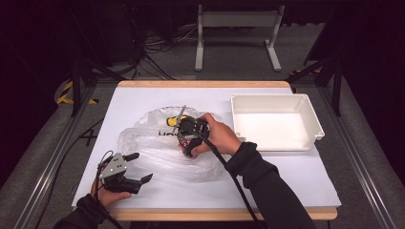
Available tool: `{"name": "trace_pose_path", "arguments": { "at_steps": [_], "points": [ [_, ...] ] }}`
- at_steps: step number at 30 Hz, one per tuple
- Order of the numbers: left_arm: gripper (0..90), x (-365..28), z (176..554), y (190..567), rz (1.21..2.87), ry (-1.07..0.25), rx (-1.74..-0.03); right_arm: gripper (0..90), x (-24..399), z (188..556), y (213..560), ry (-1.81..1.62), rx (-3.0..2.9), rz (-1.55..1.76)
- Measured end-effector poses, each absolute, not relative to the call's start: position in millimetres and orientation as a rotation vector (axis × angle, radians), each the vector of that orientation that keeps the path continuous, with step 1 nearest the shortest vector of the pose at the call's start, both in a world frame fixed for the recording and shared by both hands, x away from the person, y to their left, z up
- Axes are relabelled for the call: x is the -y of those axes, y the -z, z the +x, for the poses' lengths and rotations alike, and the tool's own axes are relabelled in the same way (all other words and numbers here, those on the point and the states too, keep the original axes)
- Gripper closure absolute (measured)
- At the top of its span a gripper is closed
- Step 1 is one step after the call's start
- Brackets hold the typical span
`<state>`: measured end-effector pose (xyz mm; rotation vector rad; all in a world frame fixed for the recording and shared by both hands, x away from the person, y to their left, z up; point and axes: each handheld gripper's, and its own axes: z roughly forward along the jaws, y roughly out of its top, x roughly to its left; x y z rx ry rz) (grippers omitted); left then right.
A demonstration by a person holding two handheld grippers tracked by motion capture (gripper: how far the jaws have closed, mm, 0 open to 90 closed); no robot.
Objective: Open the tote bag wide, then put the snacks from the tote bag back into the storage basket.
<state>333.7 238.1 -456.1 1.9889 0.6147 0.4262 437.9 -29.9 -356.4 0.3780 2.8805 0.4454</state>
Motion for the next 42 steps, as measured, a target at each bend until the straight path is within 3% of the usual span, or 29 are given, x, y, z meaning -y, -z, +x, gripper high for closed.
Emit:
{"name": "trace_pose_path", "arguments": {
  "at_steps": [23,42],
  "points": [
    [10.6,-237.9,333.9,455.9,1.993,-0.432,-0.63,26.0,39.4,424.2,339.7,-0.483,-2.855,0.364],
    [10.3,-238.5,335.2,455.7,1.99,-0.424,-0.642,26.0,61.4,416.9,304.6,-0.538,-2.823,0.375]
  ]
}}
